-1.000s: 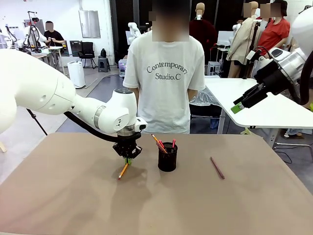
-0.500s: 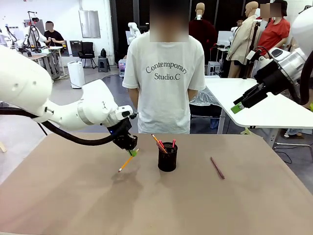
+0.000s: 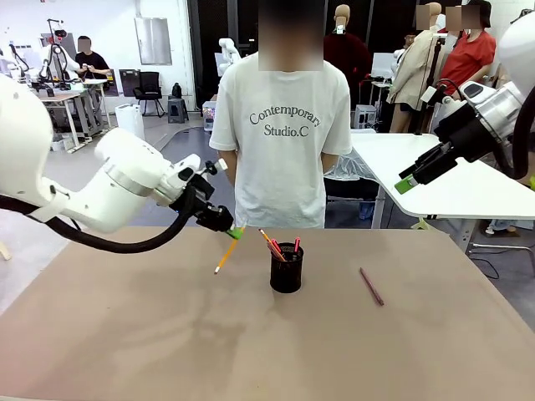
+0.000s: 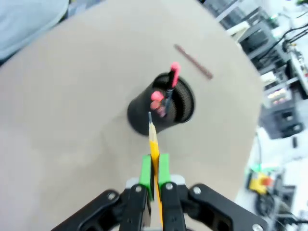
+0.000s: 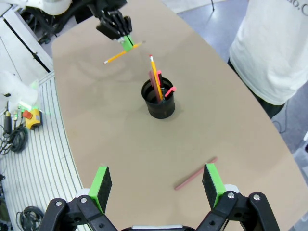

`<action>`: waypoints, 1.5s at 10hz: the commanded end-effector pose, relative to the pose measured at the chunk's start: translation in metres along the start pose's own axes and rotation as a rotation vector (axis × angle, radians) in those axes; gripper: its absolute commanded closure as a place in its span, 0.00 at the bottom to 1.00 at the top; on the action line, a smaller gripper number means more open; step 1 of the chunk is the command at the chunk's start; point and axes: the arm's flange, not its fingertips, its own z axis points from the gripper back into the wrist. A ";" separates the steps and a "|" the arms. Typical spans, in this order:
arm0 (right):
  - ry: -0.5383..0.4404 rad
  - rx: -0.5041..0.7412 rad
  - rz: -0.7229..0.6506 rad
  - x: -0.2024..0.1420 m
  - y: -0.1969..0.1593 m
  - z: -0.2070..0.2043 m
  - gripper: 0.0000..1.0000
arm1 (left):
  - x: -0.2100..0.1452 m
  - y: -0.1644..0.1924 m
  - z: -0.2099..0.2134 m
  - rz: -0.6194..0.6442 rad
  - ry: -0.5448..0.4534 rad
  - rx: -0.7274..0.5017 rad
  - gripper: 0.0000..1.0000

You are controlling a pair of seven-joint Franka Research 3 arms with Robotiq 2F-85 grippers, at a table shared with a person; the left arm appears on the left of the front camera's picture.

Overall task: Place the pens into the pen holder.
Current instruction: Pick up a writing instrument from the table and place it into the Pen holder.

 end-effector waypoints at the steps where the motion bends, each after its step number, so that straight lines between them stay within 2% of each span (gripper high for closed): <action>1: -0.013 0.005 0.007 0.001 0.000 0.001 0.00 | -0.033 -0.002 0.020 -0.071 -0.151 -0.105 1.00; 3: -0.013 0.005 0.007 0.001 0.000 0.001 0.00 | -0.034 -0.016 0.017 -0.122 -0.344 -0.137 1.00; 5: -0.013 0.005 0.007 0.001 0.000 0.001 0.00 | -0.034 -0.030 0.010 -0.188 -0.454 -0.096 1.00; 6: -0.013 0.005 0.007 0.001 0.000 0.001 0.00 | -0.029 -0.032 0.007 -0.185 -0.477 -0.077 1.00; 7: -0.013 0.005 0.007 0.001 0.000 0.001 0.00 | -0.018 -0.023 0.017 -0.138 -0.404 -0.109 1.00; 10: -0.013 0.005 0.007 0.001 0.000 0.001 0.00 | -0.021 -0.028 0.010 -0.157 -0.432 -0.098 1.00; 11: -0.013 0.005 0.007 0.001 0.000 0.001 0.00 | -0.021 -0.033 -0.003 -0.205 -0.476 -0.178 1.00; 12: -0.013 0.005 0.007 0.001 0.000 0.001 0.00 | -0.018 -0.037 -0.012 -0.245 -0.478 -0.271 1.00; 13: -0.013 0.005 0.007 0.001 0.000 0.001 0.00 | -0.014 -0.042 -0.015 -0.316 -0.534 -0.336 1.00; 15: -0.013 0.005 0.007 0.001 0.000 0.001 0.00 | -0.011 -0.047 -0.026 -0.417 -0.598 -0.336 1.00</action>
